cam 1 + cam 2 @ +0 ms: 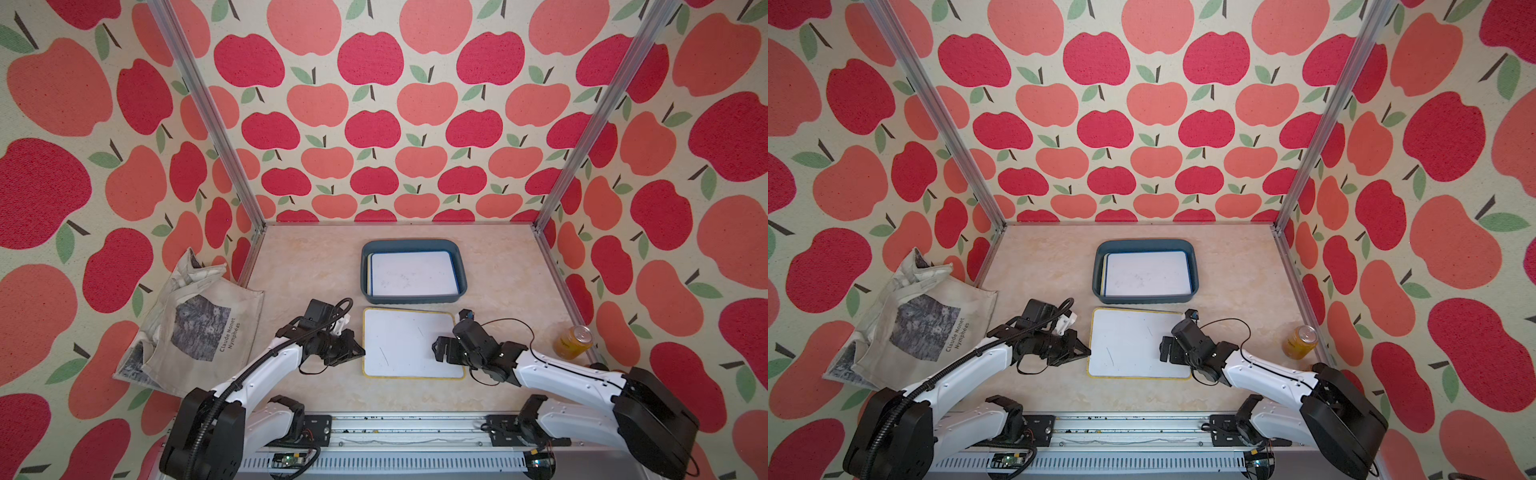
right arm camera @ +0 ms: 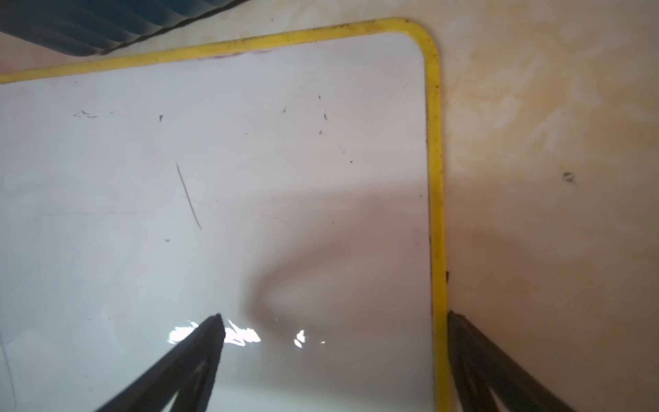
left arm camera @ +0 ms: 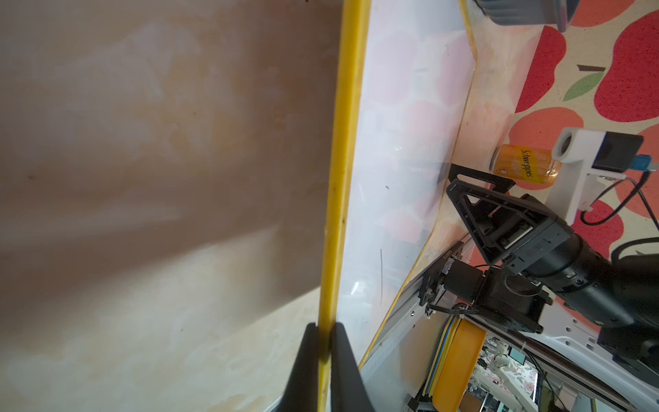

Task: Put the whiteboard into the storage box
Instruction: Pick up the whiteboard at the center of the board.

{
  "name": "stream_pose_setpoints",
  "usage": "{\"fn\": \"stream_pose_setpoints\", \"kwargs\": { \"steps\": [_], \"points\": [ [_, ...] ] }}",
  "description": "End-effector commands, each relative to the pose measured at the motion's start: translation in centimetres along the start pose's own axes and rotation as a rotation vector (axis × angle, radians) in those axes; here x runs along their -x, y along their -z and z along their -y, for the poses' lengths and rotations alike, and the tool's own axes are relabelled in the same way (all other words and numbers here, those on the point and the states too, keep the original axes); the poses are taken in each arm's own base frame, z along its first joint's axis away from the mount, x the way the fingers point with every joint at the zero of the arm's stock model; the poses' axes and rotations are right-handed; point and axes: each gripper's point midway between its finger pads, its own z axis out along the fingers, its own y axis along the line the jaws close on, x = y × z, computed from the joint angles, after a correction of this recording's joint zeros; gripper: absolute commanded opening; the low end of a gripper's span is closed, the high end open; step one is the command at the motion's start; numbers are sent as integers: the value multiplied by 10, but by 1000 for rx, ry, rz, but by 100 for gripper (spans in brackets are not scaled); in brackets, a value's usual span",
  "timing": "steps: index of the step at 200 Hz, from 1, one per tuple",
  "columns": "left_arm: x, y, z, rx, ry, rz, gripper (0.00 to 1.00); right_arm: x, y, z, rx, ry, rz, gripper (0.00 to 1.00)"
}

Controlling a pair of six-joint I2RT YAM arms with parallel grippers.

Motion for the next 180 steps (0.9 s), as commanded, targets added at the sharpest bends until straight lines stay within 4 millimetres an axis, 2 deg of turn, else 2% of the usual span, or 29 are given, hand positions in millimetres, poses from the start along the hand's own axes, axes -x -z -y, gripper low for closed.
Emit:
{"fn": "stream_pose_setpoints", "kwargs": {
  "steps": [1,78,96,142,180],
  "points": [
    [-9,11,58,-238,-94,-84,4,-82,8,-28,197,-51,-385,99],
    [-7,14,74,-302,-124,-88,8,-81,11,-25,218,-73,-360,99],
    [-8,20,80,-314,-145,-75,10,-80,13,-23,220,-77,-351,99],
    [-10,23,81,-320,-144,-73,13,-78,16,-16,225,-96,-326,99],
    [-8,25,75,-296,-124,-62,11,-76,20,-8,212,-102,-316,99]
  ]
}}
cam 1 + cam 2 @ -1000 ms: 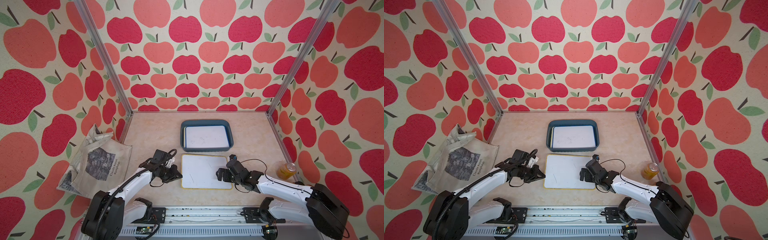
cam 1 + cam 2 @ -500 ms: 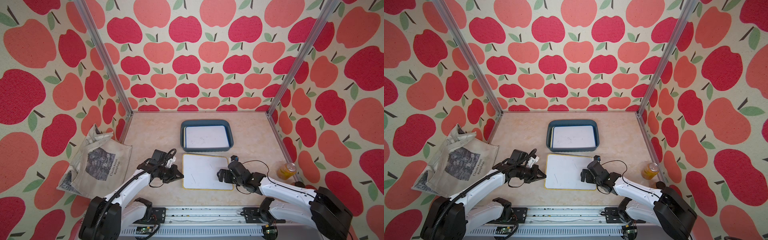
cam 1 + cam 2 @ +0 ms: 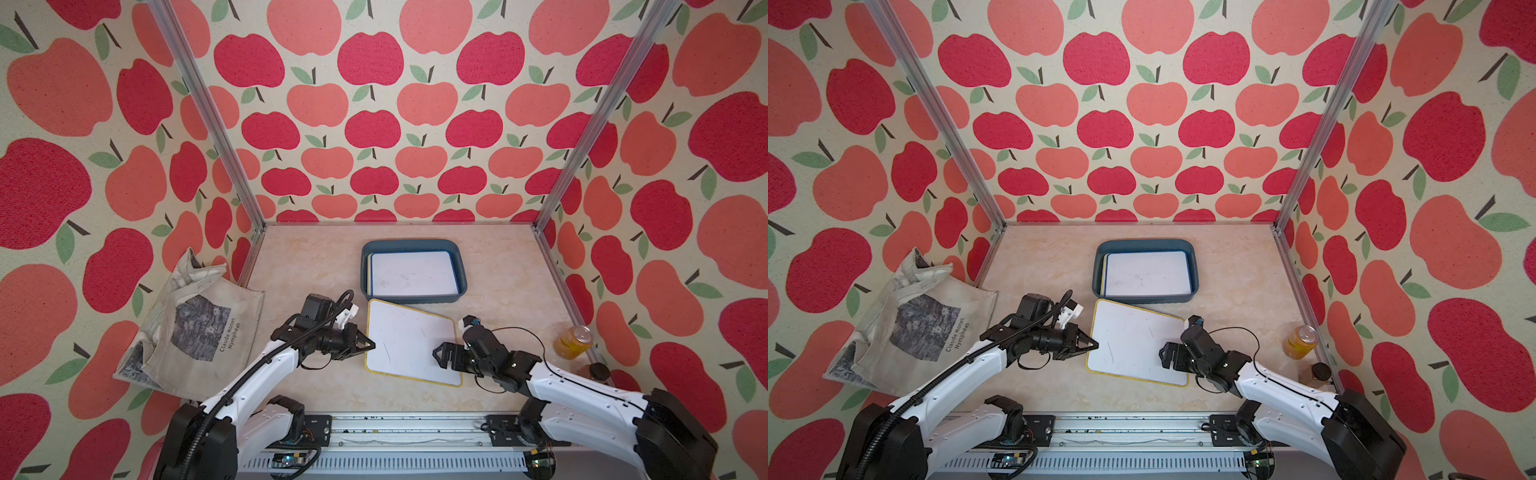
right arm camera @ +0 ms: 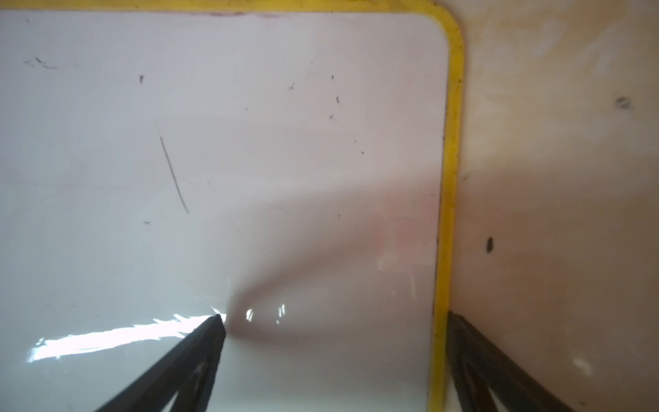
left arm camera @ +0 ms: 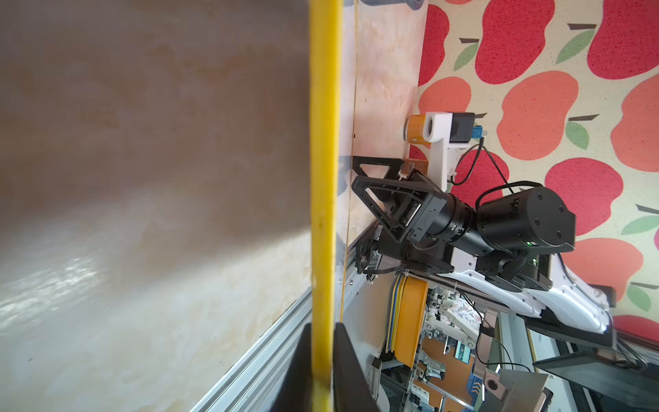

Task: Put the whiteboard into the storage box
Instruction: Pick up the whiteboard at the center of the board.

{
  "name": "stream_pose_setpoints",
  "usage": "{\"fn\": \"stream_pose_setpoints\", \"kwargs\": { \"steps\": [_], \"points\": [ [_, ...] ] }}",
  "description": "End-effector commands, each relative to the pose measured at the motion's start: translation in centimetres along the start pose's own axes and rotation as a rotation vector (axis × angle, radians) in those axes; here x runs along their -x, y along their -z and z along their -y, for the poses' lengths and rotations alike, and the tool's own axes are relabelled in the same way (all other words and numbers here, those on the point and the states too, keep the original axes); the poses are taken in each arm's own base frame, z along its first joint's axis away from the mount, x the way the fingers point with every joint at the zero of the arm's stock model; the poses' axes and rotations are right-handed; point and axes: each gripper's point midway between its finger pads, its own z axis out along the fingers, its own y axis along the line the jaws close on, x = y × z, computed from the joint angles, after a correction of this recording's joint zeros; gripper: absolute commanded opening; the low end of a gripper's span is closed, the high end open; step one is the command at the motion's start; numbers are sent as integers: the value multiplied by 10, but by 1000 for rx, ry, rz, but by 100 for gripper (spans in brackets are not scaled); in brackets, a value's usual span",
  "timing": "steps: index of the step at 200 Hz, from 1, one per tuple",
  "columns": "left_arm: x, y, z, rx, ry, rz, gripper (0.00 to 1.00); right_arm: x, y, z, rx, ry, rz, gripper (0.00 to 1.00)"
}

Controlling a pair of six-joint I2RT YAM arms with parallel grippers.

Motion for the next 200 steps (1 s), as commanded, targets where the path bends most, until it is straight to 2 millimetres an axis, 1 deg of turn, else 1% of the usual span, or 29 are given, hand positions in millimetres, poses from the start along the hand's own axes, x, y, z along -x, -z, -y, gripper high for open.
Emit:
{"fn": "stream_pose_setpoints", "kwargs": {
  "steps": [1,29,47,58,78,86,127,159,185,200],
  "points": [
    [-1,3,20,-62,-41,-23,11,-55,2,4,53,-67,-255,99],
    [-2,6,18,-61,-33,-17,5,-53,5,6,53,-71,-243,99],
    [-3,7,19,-61,-31,-18,3,-51,7,8,52,-72,-233,99],
    [-4,8,20,-61,-26,-23,5,-51,7,9,51,-75,-235,99],
    [-4,9,22,-56,-21,-24,12,-50,7,8,57,-73,-236,99],
    [-3,10,22,-51,-16,-22,13,-49,7,6,61,-72,-235,99],
    [-2,5,21,-44,5,-27,17,-46,5,0,89,-70,-230,99],
    [-1,1,18,-23,13,-31,17,-43,5,-2,91,-68,-226,99],
    [2,2,15,4,18,-18,16,-41,5,-2,84,-63,-223,99],
    [5,4,14,28,19,-3,20,-38,6,-3,80,-57,-220,99]
  ]
}}
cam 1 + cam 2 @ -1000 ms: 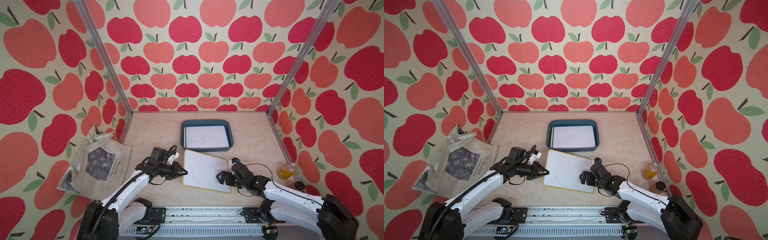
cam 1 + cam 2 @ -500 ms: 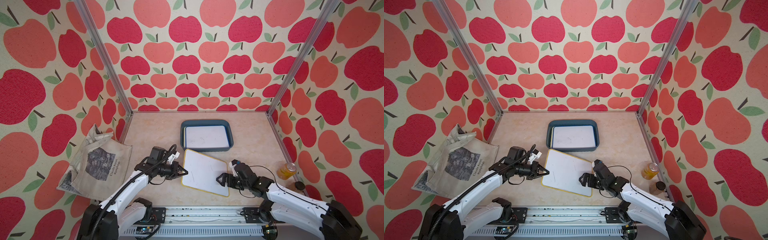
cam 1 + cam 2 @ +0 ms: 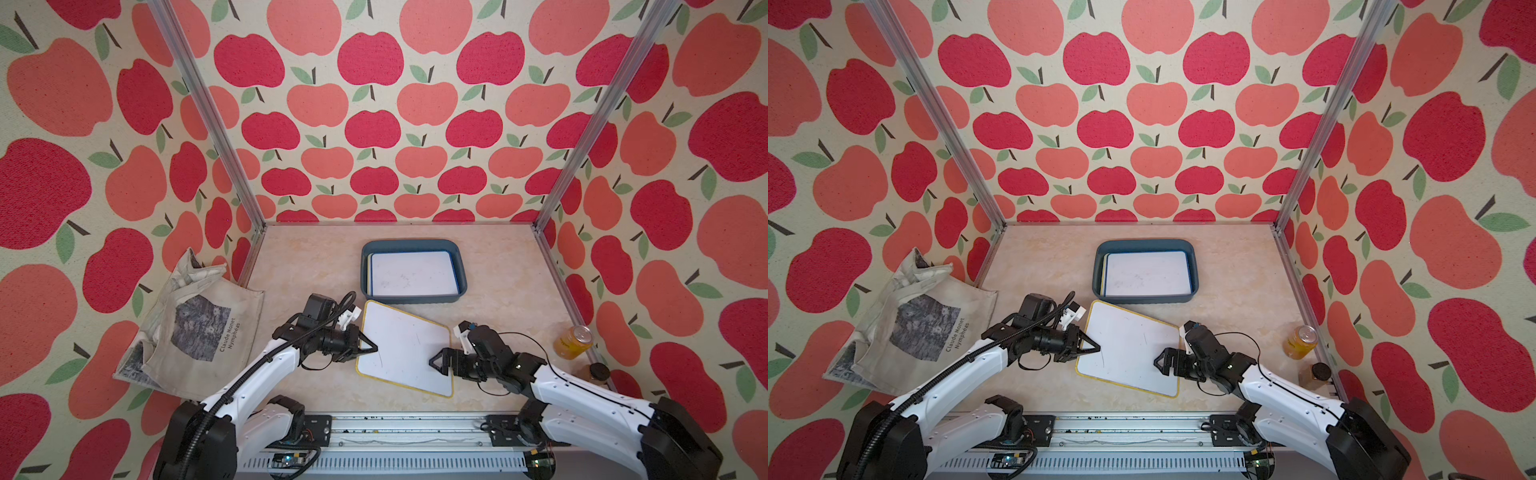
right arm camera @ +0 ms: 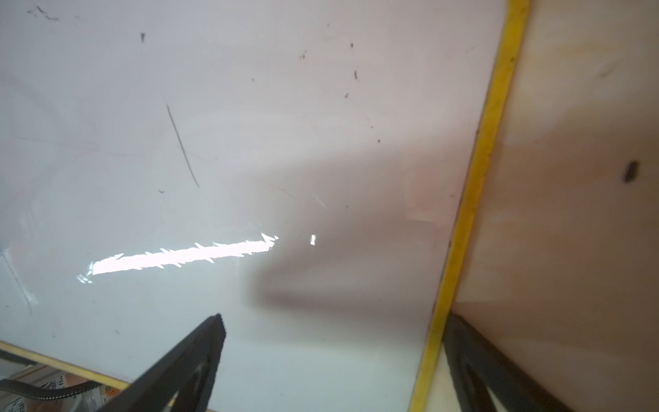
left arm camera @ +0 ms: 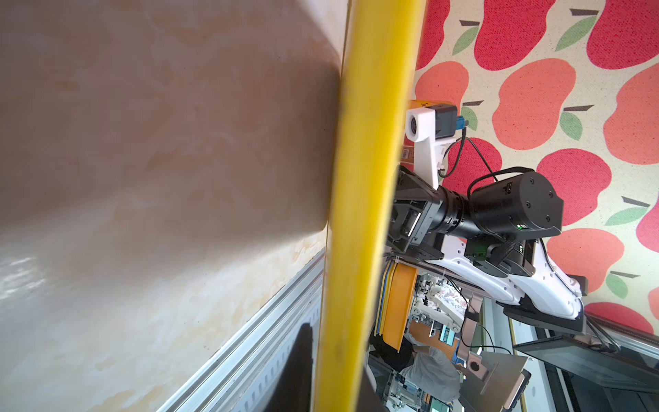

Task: Put the whiteboard into the storage box
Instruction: Pick up the whiteboard at the center of the board.

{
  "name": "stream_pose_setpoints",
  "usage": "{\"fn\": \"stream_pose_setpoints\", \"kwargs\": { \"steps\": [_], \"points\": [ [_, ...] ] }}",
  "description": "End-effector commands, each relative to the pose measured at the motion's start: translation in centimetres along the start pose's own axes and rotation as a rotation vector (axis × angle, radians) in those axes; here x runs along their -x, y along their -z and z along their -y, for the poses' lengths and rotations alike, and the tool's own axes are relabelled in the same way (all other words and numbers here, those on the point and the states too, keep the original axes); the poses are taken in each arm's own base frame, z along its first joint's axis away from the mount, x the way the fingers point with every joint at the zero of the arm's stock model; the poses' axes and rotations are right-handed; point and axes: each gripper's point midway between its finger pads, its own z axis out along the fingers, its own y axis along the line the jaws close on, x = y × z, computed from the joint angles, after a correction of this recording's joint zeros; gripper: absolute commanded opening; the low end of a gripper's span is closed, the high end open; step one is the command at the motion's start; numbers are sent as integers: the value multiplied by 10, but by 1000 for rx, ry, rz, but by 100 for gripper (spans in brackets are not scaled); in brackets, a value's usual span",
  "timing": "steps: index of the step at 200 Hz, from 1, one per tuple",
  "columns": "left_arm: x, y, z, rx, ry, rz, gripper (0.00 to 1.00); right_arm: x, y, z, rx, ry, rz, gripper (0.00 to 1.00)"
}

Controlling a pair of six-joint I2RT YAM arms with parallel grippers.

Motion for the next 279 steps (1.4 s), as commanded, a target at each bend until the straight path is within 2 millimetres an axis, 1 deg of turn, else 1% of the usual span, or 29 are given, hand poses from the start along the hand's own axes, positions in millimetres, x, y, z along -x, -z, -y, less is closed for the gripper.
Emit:
{"fn": "stream_pose_setpoints", "kwargs": {
  "steps": [1,11,42,52,82,104,150,179,215,233,255,279],
  "points": [
    [10,6,11,20,-20,35,20,-16,-1,12,-45,-27,-83,99],
    [12,7,12,27,-25,43,22,-13,-1,12,-48,-23,-82,99],
    [16,9,13,39,-18,54,4,-4,2,9,-52,-16,-83,99],
    [15,9,13,39,-18,47,0,-1,2,9,-54,-15,-81,99],
    [13,10,9,64,-9,40,0,8,5,5,-49,-6,-75,99],
    [12,12,2,97,6,44,0,14,9,2,-49,10,-59,99],
    [19,17,1,130,11,79,0,29,33,4,-90,25,-18,99],
    [21,20,8,130,0,85,0,34,45,6,-120,36,1,99],
    [19,30,24,118,-37,89,0,36,50,9,-151,32,0,99],
    [16,36,29,130,-56,92,0,39,54,10,-170,39,5,99],
    [15,42,34,141,-72,108,0,45,64,9,-201,62,29,99],
    [15,47,43,128,-85,113,0,50,78,10,-241,90,55,99]
  ]
}}
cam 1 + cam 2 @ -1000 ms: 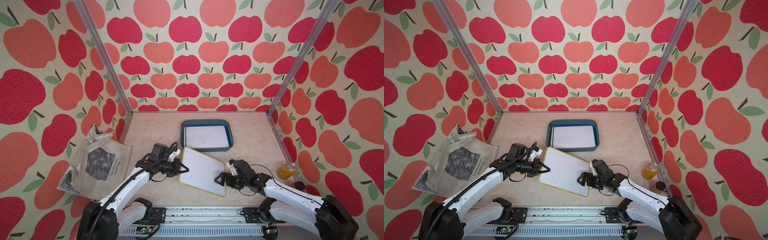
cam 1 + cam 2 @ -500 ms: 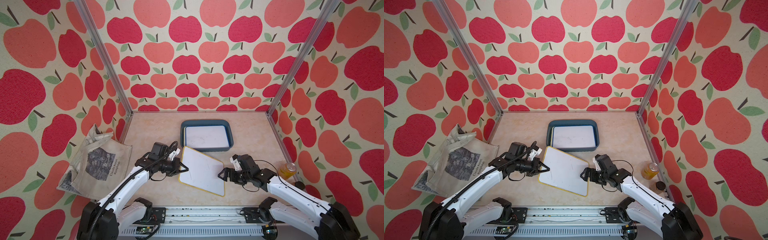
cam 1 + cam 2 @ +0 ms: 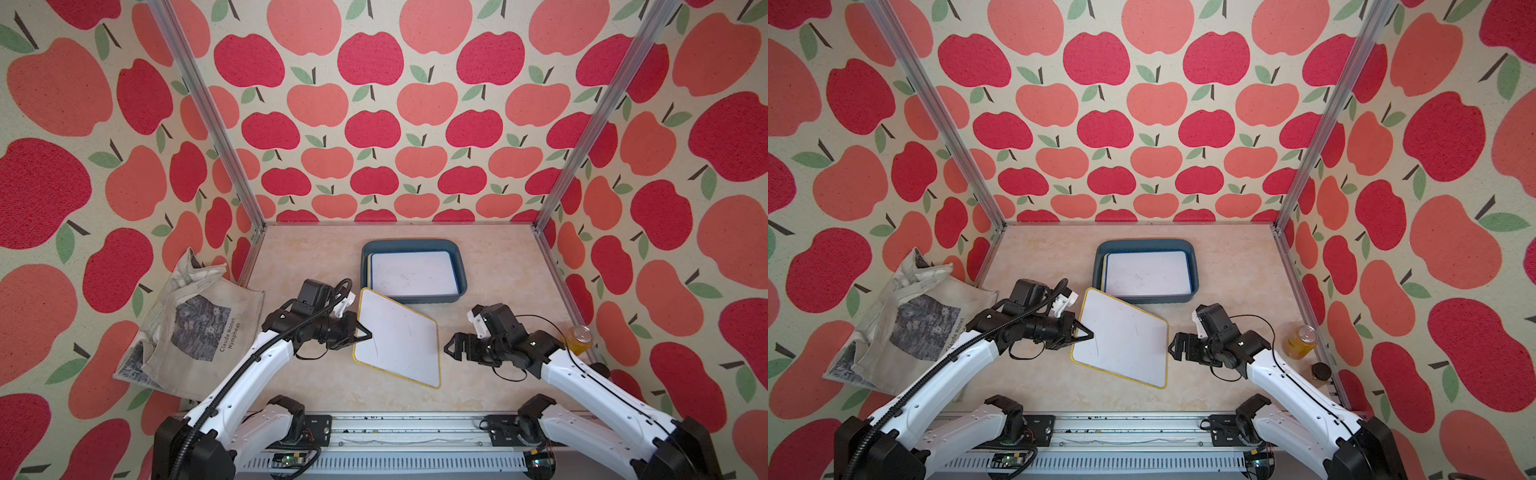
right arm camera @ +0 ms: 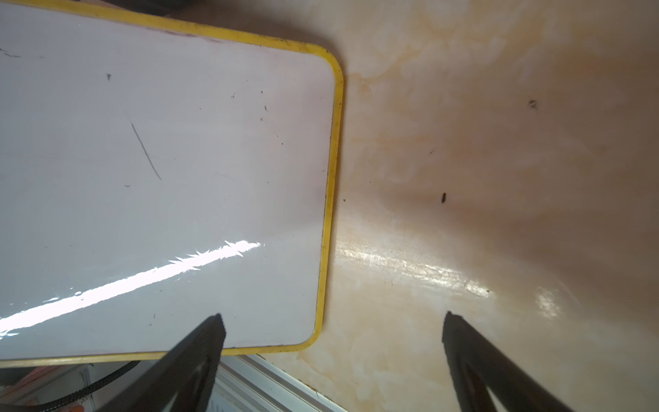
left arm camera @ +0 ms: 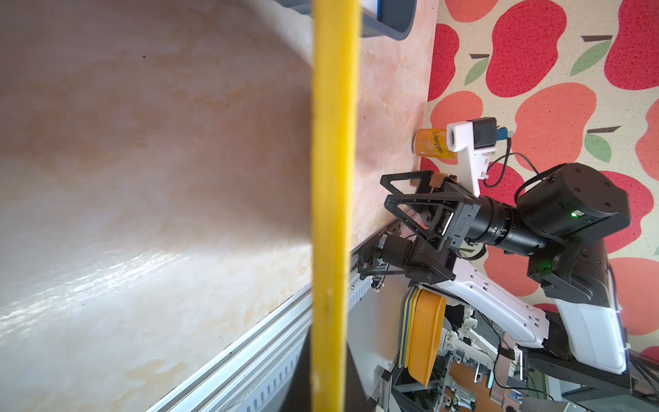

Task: Put the whiteboard into the storage box
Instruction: Pick up the whiteboard at the center of the board.

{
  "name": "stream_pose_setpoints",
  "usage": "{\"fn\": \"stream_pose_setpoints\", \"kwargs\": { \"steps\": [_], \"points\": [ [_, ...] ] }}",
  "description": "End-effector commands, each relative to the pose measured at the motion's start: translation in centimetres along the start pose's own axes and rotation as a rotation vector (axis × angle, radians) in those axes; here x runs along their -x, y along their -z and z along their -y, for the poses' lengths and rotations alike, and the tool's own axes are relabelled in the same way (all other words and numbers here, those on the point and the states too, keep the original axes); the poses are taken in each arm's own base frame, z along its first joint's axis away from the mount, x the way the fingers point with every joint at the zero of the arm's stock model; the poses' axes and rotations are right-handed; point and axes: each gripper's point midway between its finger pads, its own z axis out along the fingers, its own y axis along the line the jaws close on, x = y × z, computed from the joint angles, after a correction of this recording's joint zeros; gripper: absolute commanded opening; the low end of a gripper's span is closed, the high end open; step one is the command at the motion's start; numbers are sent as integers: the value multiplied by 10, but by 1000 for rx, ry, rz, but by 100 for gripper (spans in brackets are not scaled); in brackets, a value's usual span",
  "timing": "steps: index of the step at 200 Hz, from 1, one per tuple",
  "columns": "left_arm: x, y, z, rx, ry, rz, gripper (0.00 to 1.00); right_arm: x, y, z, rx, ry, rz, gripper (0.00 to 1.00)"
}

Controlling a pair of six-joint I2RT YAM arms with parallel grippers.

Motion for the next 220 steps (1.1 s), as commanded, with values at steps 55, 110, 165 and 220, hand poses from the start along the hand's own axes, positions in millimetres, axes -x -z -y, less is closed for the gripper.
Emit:
{"fn": "stream_pose_setpoints", "kwargs": {
  "steps": [55,110,165,220],
  "points": [
    [1,30,37,-44,-84,32,0,16,40,23,-182,74,73,99],
    [2,48,61,-78,-140,54,0,29,49,28,-214,63,112,99],
    [11,58,75,-71,-178,83,0,28,50,43,-291,59,110,99],
    [34,61,94,-88,-226,117,0,28,46,49,-302,41,107,99]
  ]
}}
